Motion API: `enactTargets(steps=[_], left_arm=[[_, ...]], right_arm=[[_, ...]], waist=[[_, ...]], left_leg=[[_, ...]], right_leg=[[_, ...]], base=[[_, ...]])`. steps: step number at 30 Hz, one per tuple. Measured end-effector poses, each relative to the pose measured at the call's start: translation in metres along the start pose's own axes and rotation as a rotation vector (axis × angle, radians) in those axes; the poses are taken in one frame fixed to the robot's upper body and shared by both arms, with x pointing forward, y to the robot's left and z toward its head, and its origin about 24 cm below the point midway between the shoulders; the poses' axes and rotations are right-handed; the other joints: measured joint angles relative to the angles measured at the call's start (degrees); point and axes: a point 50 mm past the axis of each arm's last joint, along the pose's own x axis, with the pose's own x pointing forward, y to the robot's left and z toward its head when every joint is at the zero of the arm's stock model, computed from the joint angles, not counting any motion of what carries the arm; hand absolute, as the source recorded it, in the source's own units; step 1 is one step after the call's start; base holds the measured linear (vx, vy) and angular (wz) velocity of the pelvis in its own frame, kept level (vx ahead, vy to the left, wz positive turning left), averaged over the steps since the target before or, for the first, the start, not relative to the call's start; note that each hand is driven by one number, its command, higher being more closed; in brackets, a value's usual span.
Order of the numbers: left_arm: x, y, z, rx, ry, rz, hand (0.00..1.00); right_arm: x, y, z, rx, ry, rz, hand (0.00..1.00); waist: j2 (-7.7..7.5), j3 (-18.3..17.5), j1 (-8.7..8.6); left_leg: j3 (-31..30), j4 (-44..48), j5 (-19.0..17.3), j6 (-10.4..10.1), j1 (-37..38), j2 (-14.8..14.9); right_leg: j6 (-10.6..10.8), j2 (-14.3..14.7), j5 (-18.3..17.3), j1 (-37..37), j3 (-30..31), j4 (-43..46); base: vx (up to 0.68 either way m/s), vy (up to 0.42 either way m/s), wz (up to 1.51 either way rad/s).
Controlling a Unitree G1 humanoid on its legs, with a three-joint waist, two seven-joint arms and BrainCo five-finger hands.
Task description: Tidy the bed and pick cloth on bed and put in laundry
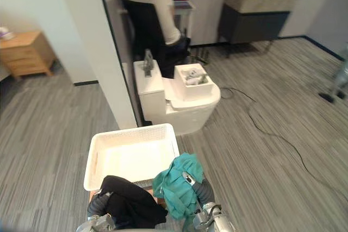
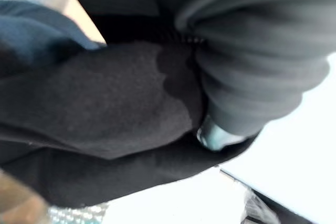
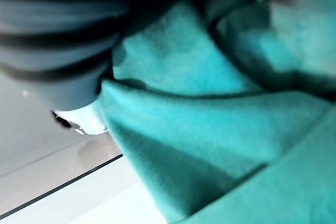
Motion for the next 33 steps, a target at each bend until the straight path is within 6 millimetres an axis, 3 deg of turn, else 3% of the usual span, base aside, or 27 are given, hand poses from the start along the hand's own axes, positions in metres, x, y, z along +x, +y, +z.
enactTargets(steps=[2, 4, 5, 6, 9, 11, 14, 19, 20, 22, 27, 33], left_arm=[[-0.005, 0.001, -0.003, -0.024, 0.005, 0.005, 1.0], [-0.009, 0.001, 0.001, -0.039, -0.014, -0.001, 1.0], [-0.009, 0.0, 0.002, -0.042, -0.017, -0.002, 1.0], [-0.008, 0.001, 0.004, -0.048, -0.021, -0.002, 1.0], [-0.008, 0.006, 0.006, -0.052, -0.02, 0.009, 1.0], [-0.005, 0.008, 0.01, -0.047, -0.019, 0.0, 1.0], [-0.001, 0.0, 0.014, -0.01, -0.033, -0.078, 1.0], [0.002, -0.002, 0.01, 0.034, -0.022, -0.155, 1.0], [0.002, 0.002, 0.006, 0.043, -0.005, -0.153, 1.0], [0.005, 0.005, 0.001, 0.054, 0.015, -0.148, 1.0], [0.008, 0.008, 0.002, 0.105, 0.02, -0.151, 1.0], [0.014, 0.002, 0.006, 0.143, 0.007, -0.173, 1.0]], right_arm=[[0.006, -0.002, 0.019, -0.026, -0.095, 0.004, 1.0], [0.01, 0.005, 0.045, -0.053, -0.222, 0.036, 1.0], [0.012, 0.007, 0.055, -0.069, -0.267, 0.053, 1.0], [0.017, 0.012, 0.078, -0.094, -0.373, 0.085, 1.0], [0.027, 0.022, 0.114, -0.172, -0.523, 0.165, 1.0], [0.042, 0.033, 0.149, -0.235, -0.635, 0.245, 1.0], [0.063, 0.038, 0.185, -0.295, -0.68, 0.273, 1.0], [0.102, 0.058, 0.227, -0.337, -0.645, 0.3, 1.0], [0.109, 0.066, 0.233, -0.342, -0.633, 0.307, 1.0], [0.117, 0.072, 0.239, -0.358, -0.609, 0.304, 1.0], [0.133, 0.069, 0.219, -0.35, -0.45, 0.238, 1.0], [0.151, 0.068, 0.18, -0.302, -0.269, 0.171, 1.0]], waist=[[1.09, -0.24, -0.03], [1.12, -0.37, 0.46], [1.13, -0.41, 0.87], [1.09, -1.03, 2.22], [1.08, -2.99, 3.22], [-0.15, -3.78, 3.19], [-1.49, -4.62, 3.14], [-0.76, -5.09, 6.36], [-0.84, -5.61, 6.11], [-1.02, -5.93, 5.68], [-2.91, -7.78, 6.1], [-2.21, -7.79, 4.83]], left_leg=[[-1.11, -2.83, 2.03, -0.05, 0.18, 1.36], [-1.44, -5.02, 3.2, -0.24, 0.78, 2.89], [-1.49, -5.28, 3.47, -0.31, 0.78, 3.21], [-1.7, -5.84, 3.83, -0.74, 0.68, 3.46], [-2.39, -6.11, 4.04, -1.18, -0.64, 2.95], [-3.63, -7.36, 5.01, -1.07, -1.61, 1.76], [-0.5, -9.05, 8.0, 0.94, -3.44, -0.47], [-0.15, -13.84, 10.26, 3.29, -3.29, -2.47], [4.9, -14.79, 9.4, 3.44, -3.33, -1.63], [8.56, -14.81, 10.39, 4.04, -3.55, -1.26], [6.17, -14.82, 12.87, 2.4, -4.19, -2.5], [6.08, -14.58, 16.53, 1.31, -6.58, -2.36]], right_leg=[[-0.84, 1.12, 0.3, 1.89, -3.53, -3.17], [-1.56, 2.47, 0.97, 4.29, -6.12, -7.42], [-1.48, 2.79, 1.19, 4.88, -6.54, -8.37], [-1.64, 3.25, 2.04, 5.64, -6.85, -9.93], [-1.56, 3.26, 2.85, 5.63, -7.42, -11.0], [-1.26, 2.06, 3.08, 5.61, -9.25, -11.73], [-1.02, -0.53, 3.21, 5.87, -12.41, -11.99], [-0.4, -2.38, 3.59, 5.9, -12.89, -12.42], [0.09, -2.54, 3.91, 6.01, -13.59, -13.13], [0.38, -3.05, 4.27, 6.91, -13.68, -13.64], [-0.22, -3.79, 4.98, 7.66, -13.62, -13.69], [-1.11, -2.85, 6.21, 7.35, -13.59, -15.12]], base=[[0.04, -0.174, 0.72], [0.02, -0.136, 0.59], [0.03, -0.045, 0.26], [0.04, -0.007, 0.14], [0.09, 0.027, 0.12], [0.09, 0.057, 0.4], [0.04, 0.105, 0.8], [-0.02, 0.073, 0.43], [-0.04, 0.047, 0.45], [0.01, 0.059, 0.59], [0.05, 0.062, 0.4], [-0.05, 0.003, 0.22]])
